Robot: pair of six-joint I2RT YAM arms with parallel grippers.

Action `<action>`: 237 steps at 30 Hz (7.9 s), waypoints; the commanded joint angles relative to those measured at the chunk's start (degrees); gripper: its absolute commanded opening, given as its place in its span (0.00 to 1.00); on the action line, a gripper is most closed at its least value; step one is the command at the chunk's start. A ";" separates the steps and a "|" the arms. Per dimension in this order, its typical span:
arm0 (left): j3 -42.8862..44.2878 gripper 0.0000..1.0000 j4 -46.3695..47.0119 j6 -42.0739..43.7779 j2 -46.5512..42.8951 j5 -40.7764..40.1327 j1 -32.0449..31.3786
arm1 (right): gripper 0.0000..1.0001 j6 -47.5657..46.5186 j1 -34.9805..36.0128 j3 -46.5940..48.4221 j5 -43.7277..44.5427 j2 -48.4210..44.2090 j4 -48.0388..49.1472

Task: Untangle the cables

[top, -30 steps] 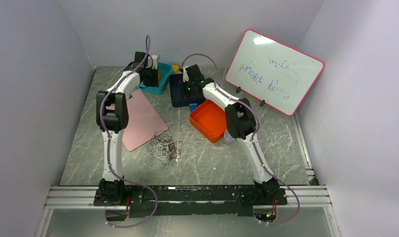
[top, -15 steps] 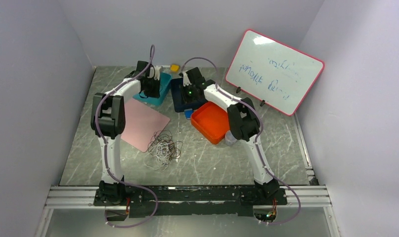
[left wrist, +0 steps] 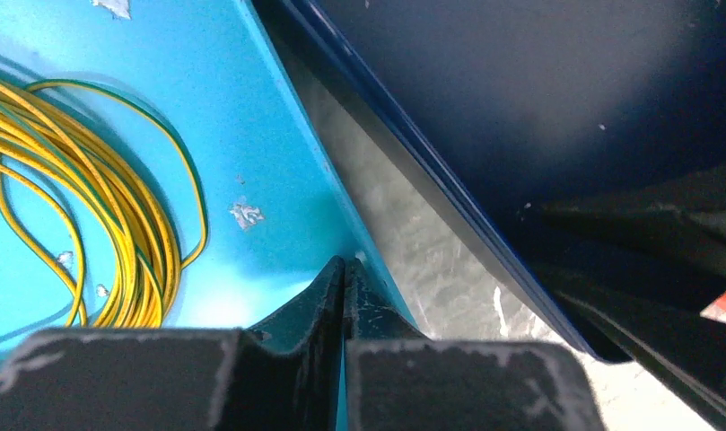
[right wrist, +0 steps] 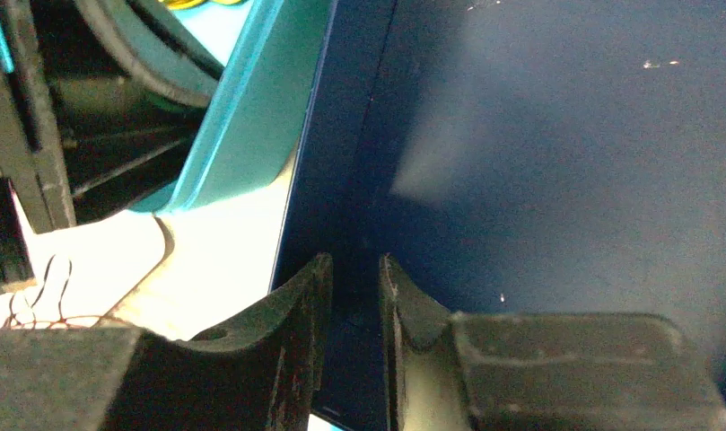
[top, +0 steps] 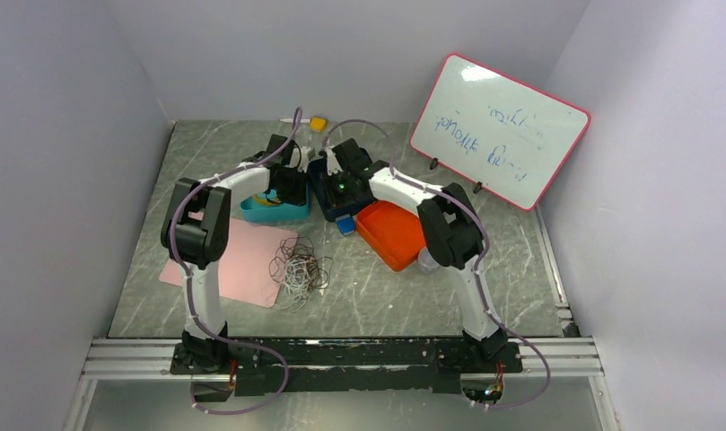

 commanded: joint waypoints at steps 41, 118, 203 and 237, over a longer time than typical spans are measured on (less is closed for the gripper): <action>-34.24 0.69 -6.04 -18.56 -71.61 -15.62 -0.57 | 0.80 15.25 0.88 -48.79 27.56 -65.03 0.66; -42.56 0.91 11.21 -24.61 -73.03 -0.79 -1.22 | 0.00 34.48 14.27 -47.82 11.01 -39.52 25.28; -57.45 0.41 26.32 -37.16 -41.85 -31.63 -20.62 | 0.00 7.12 11.21 -7.83 26.86 -64.00 1.54; -56.03 0.72 10.43 -46.86 -64.74 -41.41 -17.26 | 0.00 3.61 11.17 -8.03 26.42 -70.67 3.11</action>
